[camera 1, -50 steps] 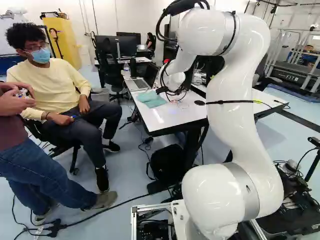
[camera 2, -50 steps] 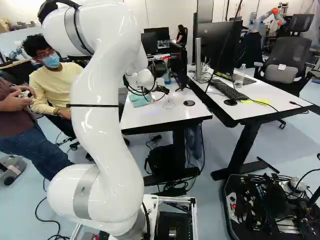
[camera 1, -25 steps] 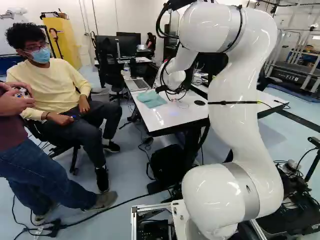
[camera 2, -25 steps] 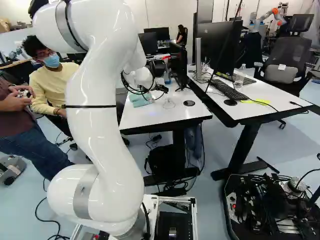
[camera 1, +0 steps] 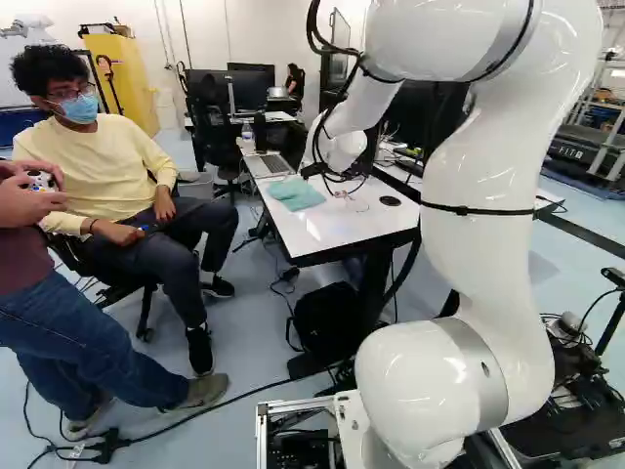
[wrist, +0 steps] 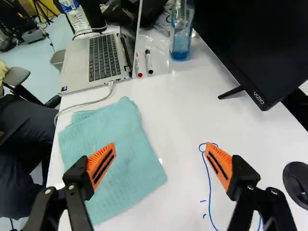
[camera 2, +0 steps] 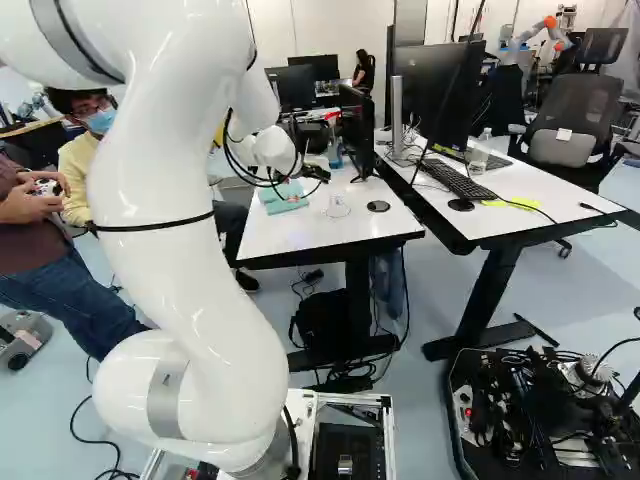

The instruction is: Clean the table with the green towel

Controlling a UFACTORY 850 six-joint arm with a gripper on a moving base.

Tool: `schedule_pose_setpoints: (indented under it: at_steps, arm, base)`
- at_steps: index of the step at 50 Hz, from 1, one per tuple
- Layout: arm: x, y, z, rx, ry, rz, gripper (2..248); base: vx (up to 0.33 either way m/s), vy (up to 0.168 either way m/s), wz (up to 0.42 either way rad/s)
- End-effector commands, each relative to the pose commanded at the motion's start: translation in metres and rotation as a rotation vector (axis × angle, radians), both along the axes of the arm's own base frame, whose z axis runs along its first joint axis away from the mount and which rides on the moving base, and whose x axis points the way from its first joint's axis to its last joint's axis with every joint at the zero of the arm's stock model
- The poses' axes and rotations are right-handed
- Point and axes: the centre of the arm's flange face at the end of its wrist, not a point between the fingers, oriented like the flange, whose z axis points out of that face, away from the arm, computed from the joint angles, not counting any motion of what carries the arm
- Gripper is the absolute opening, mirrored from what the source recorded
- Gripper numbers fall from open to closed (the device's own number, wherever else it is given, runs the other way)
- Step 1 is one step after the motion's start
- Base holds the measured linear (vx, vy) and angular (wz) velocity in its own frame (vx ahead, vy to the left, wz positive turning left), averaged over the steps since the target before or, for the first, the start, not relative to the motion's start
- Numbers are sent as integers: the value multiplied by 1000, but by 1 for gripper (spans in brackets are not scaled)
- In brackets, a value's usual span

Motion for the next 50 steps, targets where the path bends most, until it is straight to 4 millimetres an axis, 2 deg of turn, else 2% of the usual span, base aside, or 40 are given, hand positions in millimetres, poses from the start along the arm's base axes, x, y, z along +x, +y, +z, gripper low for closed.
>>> schedule_pose_setpoints:
  at_steps: [19, 39, 50]
  arm:
    - [-31, 19, 28, -38, -164, 84, 247]
    - [-59, 35, 28, -73, -331, 188, 247]
    - [-62, 38, 23, -77, -393, 217, 247]
  base:
    - [0, 0, 0]
    - [0, 0, 0]
    - [0, 0, 0]
